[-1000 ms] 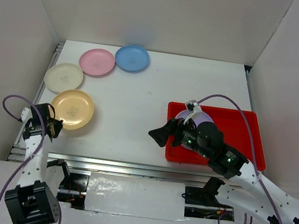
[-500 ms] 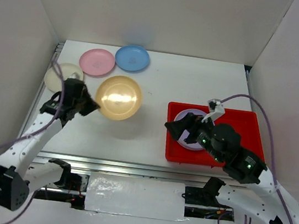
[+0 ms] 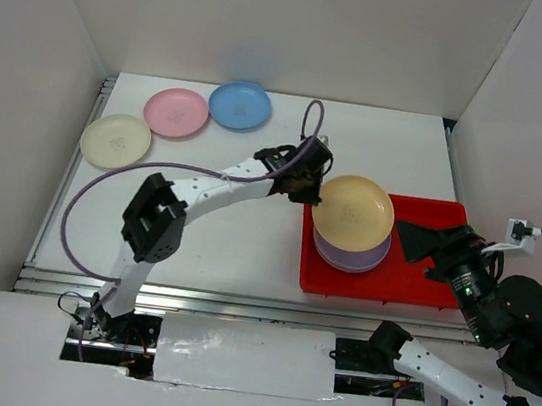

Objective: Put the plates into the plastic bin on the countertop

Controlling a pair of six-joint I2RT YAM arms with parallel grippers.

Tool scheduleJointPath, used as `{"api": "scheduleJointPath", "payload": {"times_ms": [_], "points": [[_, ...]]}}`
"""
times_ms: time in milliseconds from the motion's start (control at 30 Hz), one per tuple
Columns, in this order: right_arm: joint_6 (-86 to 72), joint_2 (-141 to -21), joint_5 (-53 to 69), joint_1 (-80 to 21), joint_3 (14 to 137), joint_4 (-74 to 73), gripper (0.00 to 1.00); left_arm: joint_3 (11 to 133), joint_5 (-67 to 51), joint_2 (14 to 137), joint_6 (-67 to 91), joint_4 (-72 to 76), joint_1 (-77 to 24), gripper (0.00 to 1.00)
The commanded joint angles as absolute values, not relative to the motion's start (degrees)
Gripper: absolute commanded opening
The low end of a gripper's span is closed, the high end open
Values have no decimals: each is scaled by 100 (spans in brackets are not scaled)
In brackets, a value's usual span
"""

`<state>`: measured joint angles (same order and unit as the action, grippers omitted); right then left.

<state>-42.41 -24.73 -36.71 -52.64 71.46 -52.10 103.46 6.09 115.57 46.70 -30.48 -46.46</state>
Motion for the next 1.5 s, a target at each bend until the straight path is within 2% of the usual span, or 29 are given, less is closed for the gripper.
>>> {"api": "scheduleJointPath", "payload": {"times_ms": [0,133,167,200,233,300,333,500,533,700,833,1033,1200,1300,1467], "points": [[-4342,-2505,-3937,-5247,7242,-5897,100,11196,615,12049,4579,-3357,-4719,0],[-4324,-2338,-3955,-5256,7277,-6003,100,11759,607,12541,4623,-3682,-4755,0],[-4316,-2312,-3972,-5265,7277,-6020,100,11821,589,12603,4640,-3735,-4755,7],[-4307,-2312,-3990,-5265,7269,-6021,100,11795,580,12577,4632,-3788,-4764,22],[-4281,-2294,-4008,-5273,7277,-6021,100,11734,632,12508,4641,-3788,-4798,55],[-4263,-2303,-4025,-5273,7260,-6003,100,11331,1027,12069,4719,-3613,-4930,74],[-4237,-2320,-4017,-5273,7242,-5977,100,10990,1133,11632,4737,-3534,-4957,99],[-4157,-2408,-3946,-5282,7190,-5854,100,9794,2038,10084,5131,-3322,-4598,99],[-4140,-2417,-3894,-5282,7129,-5810,100,9208,2074,9559,5350,-3209,-4405,99],[-3930,-2417,-3648,-5300,6856,-5390,100,7649,1854,8518,6055,-3261,-2315,99],[-3472,-2338,-2876,-5300,6250,-4633,100,6402,1433,7964,6388,-2805,-803,99],[-3182,-2575,-1856,-5291,5705,-3868,100,5908,1441,7928,7169,-2269,920,99],[-3085,-2874,-1381,-5300,5476,-3665,100,5318,1757,7690,7576,-987,1344,99],[-3067,-2927,-1328,-5291,5388,-3595,100,5518,1565,8197,7585,-949,1660,99],[-2997,-2909,-1283,-5291,5405,-3577,100,6388,1485,9315,7532,-1766,2100,99]]}}
